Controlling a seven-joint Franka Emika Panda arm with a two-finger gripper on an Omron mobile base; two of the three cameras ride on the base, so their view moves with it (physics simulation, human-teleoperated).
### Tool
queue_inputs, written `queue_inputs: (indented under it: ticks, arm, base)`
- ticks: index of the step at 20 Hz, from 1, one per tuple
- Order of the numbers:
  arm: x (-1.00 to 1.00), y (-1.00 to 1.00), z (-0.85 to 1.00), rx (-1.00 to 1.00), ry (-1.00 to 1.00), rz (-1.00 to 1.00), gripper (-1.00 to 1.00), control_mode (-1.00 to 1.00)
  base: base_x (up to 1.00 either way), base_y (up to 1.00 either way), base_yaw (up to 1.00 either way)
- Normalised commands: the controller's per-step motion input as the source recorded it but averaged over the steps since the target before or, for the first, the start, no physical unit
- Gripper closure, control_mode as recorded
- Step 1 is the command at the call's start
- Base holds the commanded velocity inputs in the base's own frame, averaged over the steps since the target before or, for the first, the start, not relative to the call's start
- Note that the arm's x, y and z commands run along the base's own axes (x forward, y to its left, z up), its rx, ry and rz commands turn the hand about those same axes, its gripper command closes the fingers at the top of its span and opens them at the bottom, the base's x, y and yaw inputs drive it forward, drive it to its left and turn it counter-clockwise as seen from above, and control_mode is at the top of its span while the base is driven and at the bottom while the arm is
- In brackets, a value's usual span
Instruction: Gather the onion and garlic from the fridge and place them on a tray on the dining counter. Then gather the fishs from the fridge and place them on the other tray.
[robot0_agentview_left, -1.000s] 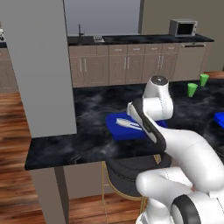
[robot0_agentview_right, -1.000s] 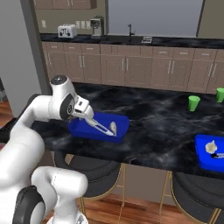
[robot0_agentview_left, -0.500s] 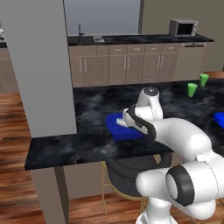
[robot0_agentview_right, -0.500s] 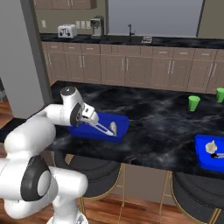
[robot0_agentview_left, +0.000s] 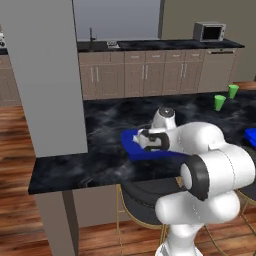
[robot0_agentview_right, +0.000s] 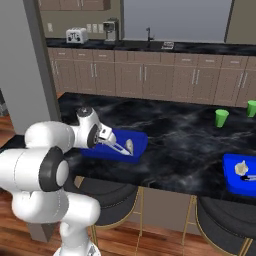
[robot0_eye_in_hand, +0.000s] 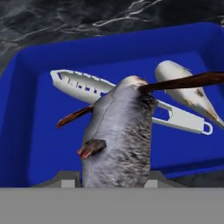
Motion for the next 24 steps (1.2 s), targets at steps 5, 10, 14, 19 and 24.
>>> queue_inputs:
  ticks: [5, 10, 14, 19, 24]
  arm:
    - [0.29, 0.00, -0.40, 0.00, 0.00, 0.00, 1.00, -1.00]
    - [0.24, 0.00, -0.38, 0.00, 0.00, 0.00, 1.00, -1.00]
    - [0.22, 0.00, -0.29, 0.00, 0.00, 0.00, 1.00, -1.00]
    - [0.08, 0.00, -0.04, 0.00, 0.00, 0.00, 1.00, -1.00]
    - [0.05, 0.04, -0.24, 0.00, 0.00, 0.00, -1.00, -1.00]
  base:
    - [0.00, 0.00, 0.00]
    - [0.00, 0.00, 0.00]
    - [0.00, 0.00, 0.00]
    - [0.00, 0.00, 0.00]
    - [0.00, 0.00, 0.00]
